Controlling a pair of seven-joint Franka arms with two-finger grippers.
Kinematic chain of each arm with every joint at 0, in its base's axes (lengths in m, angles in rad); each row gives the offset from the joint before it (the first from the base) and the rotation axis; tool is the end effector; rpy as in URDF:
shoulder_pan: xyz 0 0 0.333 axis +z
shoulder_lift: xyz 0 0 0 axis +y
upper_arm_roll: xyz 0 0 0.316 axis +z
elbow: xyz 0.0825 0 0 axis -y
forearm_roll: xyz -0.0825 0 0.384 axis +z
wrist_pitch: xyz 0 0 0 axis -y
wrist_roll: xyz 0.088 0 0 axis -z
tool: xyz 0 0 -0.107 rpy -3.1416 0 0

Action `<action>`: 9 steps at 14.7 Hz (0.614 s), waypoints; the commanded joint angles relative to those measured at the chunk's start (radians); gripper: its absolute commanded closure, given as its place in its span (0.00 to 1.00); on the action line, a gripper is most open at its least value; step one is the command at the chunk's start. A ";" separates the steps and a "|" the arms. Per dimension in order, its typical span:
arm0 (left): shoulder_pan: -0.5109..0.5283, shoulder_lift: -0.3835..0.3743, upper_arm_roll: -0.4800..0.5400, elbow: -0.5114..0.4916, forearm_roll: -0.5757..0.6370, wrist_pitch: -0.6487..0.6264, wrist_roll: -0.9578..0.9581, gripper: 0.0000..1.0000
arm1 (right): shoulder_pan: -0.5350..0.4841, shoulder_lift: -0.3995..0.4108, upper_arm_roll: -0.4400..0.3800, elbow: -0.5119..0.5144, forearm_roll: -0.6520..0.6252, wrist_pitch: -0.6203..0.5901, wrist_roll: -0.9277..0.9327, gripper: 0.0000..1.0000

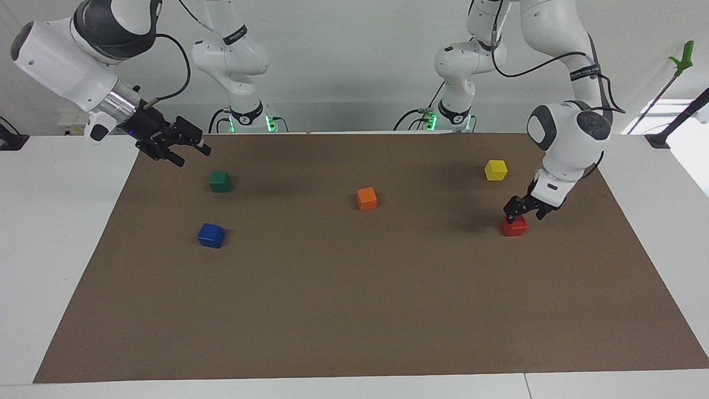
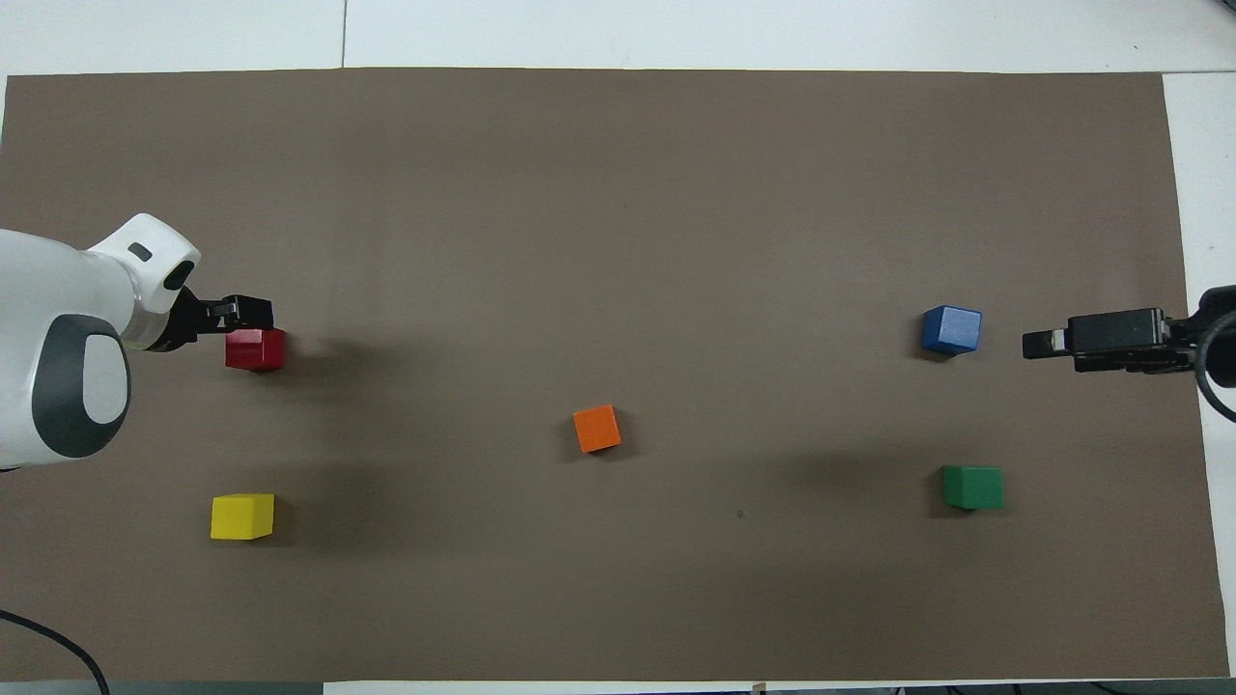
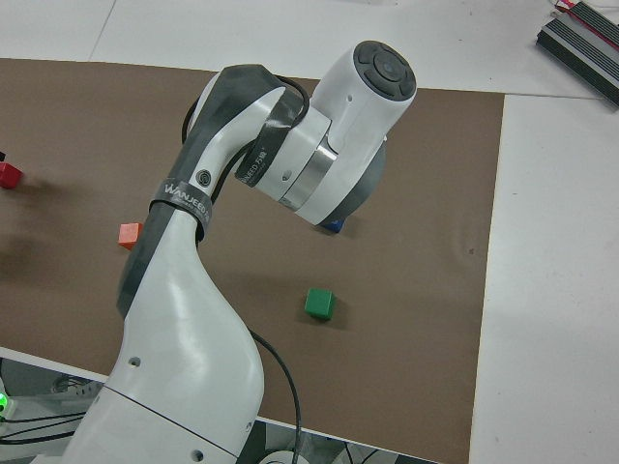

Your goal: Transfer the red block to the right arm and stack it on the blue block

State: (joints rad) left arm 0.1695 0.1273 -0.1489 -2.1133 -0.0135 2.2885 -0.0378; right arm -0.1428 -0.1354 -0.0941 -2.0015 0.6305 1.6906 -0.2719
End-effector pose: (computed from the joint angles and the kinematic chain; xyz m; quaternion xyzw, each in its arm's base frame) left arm 0.5671 0.0126 0.3604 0.9990 0.0343 0.0245 0.0148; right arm 0.5026 -0.0653 0.5217 -0.9461 0.0465 0.0036 0.3206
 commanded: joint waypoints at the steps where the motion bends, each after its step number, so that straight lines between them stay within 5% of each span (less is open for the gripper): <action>1: 0.005 0.032 -0.003 -0.011 0.012 0.037 0.009 0.00 | -0.079 -0.029 0.008 -0.138 0.189 0.014 -0.224 0.00; 6: 0.005 0.080 -0.003 -0.010 0.047 0.051 0.013 0.00 | -0.095 0.008 0.008 -0.238 0.498 -0.153 -0.343 0.00; 7: 0.004 0.083 -0.005 -0.011 0.047 0.058 0.012 0.08 | -0.092 0.020 0.010 -0.259 0.562 -0.181 -0.358 0.00; 9: 0.008 0.083 -0.005 -0.004 0.046 0.045 0.001 0.59 | -0.086 0.051 0.010 -0.298 0.673 -0.242 -0.418 0.00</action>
State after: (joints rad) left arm 0.1697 0.2111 -0.1513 -2.1144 0.0150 2.3225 -0.0368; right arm -0.2268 -0.1105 -0.0860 -2.2540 1.2076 1.4975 -0.6189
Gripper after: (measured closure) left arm 0.194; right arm 0.000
